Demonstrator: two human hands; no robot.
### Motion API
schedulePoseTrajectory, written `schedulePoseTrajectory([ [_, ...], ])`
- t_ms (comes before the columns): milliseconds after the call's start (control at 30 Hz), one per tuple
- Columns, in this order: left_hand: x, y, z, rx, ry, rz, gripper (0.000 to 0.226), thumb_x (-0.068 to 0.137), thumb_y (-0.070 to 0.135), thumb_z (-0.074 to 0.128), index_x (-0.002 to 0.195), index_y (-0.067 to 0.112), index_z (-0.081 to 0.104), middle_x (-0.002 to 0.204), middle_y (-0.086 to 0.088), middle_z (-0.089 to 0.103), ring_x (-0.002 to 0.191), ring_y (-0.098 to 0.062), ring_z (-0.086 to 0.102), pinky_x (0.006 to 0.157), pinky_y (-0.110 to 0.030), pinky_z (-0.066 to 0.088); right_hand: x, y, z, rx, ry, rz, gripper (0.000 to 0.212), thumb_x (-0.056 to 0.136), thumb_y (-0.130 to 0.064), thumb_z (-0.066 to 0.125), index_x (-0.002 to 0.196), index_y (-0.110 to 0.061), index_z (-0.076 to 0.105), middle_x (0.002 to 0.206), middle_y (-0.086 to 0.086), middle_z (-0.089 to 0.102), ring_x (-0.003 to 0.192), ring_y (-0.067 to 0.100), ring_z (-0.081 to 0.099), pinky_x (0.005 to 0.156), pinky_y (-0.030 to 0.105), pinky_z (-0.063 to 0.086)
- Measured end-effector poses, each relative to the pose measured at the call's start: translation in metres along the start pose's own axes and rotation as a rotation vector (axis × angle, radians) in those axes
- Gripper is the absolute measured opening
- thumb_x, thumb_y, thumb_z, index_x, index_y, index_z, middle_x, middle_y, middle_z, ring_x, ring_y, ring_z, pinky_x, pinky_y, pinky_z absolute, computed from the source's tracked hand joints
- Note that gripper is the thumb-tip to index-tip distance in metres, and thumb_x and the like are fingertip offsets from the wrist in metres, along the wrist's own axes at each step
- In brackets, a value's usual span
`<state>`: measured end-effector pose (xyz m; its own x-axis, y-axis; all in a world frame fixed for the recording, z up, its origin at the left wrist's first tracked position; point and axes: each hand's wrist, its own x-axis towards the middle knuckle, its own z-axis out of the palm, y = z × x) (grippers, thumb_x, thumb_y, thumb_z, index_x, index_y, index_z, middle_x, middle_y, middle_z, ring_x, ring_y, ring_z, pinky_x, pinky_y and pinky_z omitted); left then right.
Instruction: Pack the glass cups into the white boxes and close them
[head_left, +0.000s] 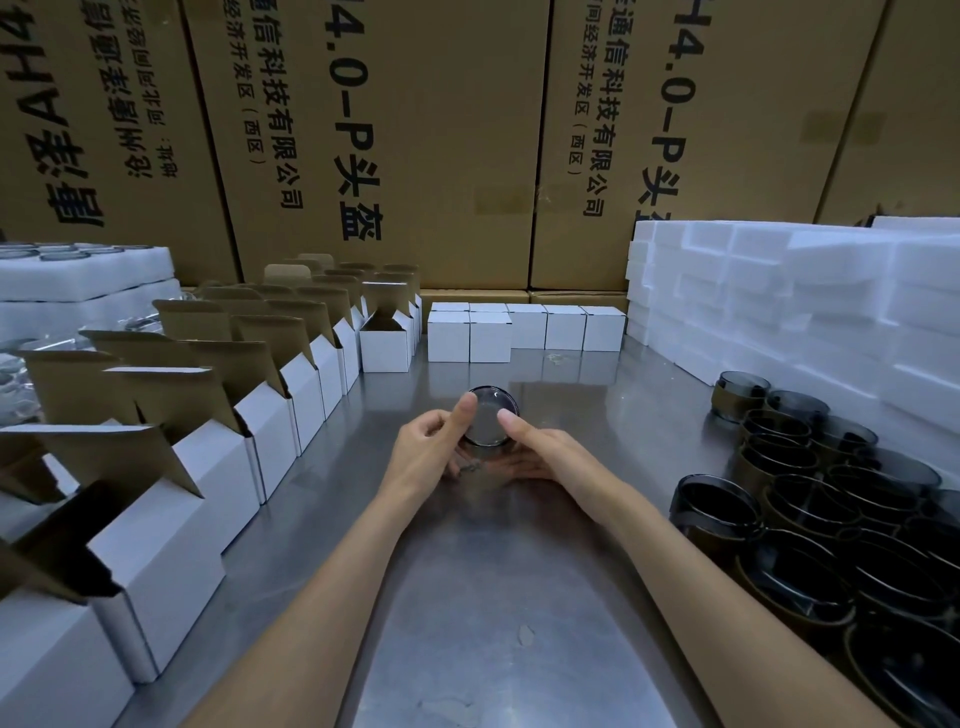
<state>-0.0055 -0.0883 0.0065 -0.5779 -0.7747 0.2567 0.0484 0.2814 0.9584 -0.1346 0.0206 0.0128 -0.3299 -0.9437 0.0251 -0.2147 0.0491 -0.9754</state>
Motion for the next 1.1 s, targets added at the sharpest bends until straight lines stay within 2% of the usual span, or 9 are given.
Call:
schedulePoseTrajectory([
  [100,-0.001,0.001,0.000,-0.057,0.004,0.022,0.049,0.060,0.066,0.064,0.087,0.026,0.069,0.070,0.013,0.068,0.068,-0.007,0.061,0.066,-0.021,0.049,0.001,0.001,-0.002,0.028,0.024,-0.021,0.045,0.070,-0.063,0.068,0.096,-0.026,0.074,0.099,-0.008,0.073,0.096,0.010,0.067,0.091,0.028,0.048],
  [200,-0.002,-0.001,-0.005,-0.055,-0.099,0.028,0.053,0.061,0.050,0.075,0.110,0.032,0.068,0.107,0.005,0.070,0.106,-0.010,0.063,0.089,-0.032,0.053,0.001,0.007,-0.008,0.085,0.067,-0.076,0.045,0.078,-0.025,0.076,0.120,-0.019,0.061,0.116,-0.001,0.068,0.112,0.016,0.062,0.095,0.035,0.050],
  [267,-0.002,-0.001,-0.008,-0.028,-0.161,0.046,0.059,0.062,0.039,0.081,0.118,0.033,0.065,0.114,0.005,0.068,0.114,-0.006,0.059,0.097,-0.034,0.050,-0.001,0.007,-0.009,0.064,0.110,-0.110,0.051,0.078,-0.004,0.074,0.125,-0.014,0.055,0.123,0.003,0.064,0.119,0.015,0.057,0.097,0.031,0.049],
  [400,-0.002,-0.002,-0.010,0.000,-0.193,0.084,0.063,0.066,0.018,0.085,0.123,0.029,0.062,0.118,0.005,0.067,0.117,-0.004,0.057,0.102,-0.034,0.047,0.000,0.008,-0.008,0.043,0.155,-0.144,0.061,0.074,0.013,0.070,0.127,-0.009,0.050,0.128,0.007,0.060,0.121,0.013,0.054,0.095,0.023,0.046],
  [567,0.000,-0.005,-0.007,0.018,-0.211,0.133,0.067,0.066,0.011,0.085,0.124,0.030,0.058,0.119,0.009,0.065,0.115,-0.010,0.059,0.089,-0.018,0.051,0.002,0.011,-0.006,0.033,0.207,-0.161,0.062,0.071,0.015,0.072,0.122,-0.013,0.049,0.123,0.004,0.060,0.098,-0.003,0.060,0.077,0.014,0.050],
  [733,-0.003,-0.008,-0.002,0.253,-0.173,0.217,0.091,0.068,0.019,0.085,0.143,0.033,0.036,0.136,0.008,0.042,0.120,-0.009,0.047,0.096,-0.021,0.040,0.001,0.013,0.005,-0.091,0.317,-0.199,0.063,0.070,0.008,0.076,0.121,-0.017,0.050,0.124,0.001,0.057,0.091,0.012,0.061,0.079,0.018,0.049],
  [833,-0.003,-0.010,-0.001,0.421,-0.118,0.373,0.079,0.072,0.017,0.082,0.139,0.029,0.043,0.133,0.008,0.044,0.121,-0.008,0.045,0.102,-0.026,0.040,0.000,0.012,0.008,-0.135,0.343,-0.254,0.062,0.070,0.005,0.078,0.121,-0.018,0.051,0.123,0.002,0.055,0.081,0.007,0.058,0.071,0.009,0.046],
  [1000,-0.002,-0.014,0.001,0.566,-0.020,0.460,0.061,0.071,0.010,0.076,0.123,0.030,0.050,0.121,0.013,0.058,0.113,-0.015,0.055,0.093,-0.034,0.048,-0.001,0.013,0.009,-0.222,0.327,-0.296,0.078,0.073,-0.004,0.080,0.137,-0.022,0.039,0.131,-0.005,0.040,0.102,0.004,0.050,0.076,0.001,0.041],
  [1100,-0.001,-0.017,0.000,0.530,-0.045,0.408,0.063,0.072,0.016,0.077,0.118,0.040,0.041,0.119,0.016,0.058,0.111,-0.014,0.055,0.090,-0.034,0.049,0.002,0.017,0.009,-0.244,0.307,-0.292,0.072,0.074,0.000,0.076,0.128,-0.029,0.038,0.124,-0.014,0.044,0.108,0.011,0.052,0.078,0.008,0.045],
])
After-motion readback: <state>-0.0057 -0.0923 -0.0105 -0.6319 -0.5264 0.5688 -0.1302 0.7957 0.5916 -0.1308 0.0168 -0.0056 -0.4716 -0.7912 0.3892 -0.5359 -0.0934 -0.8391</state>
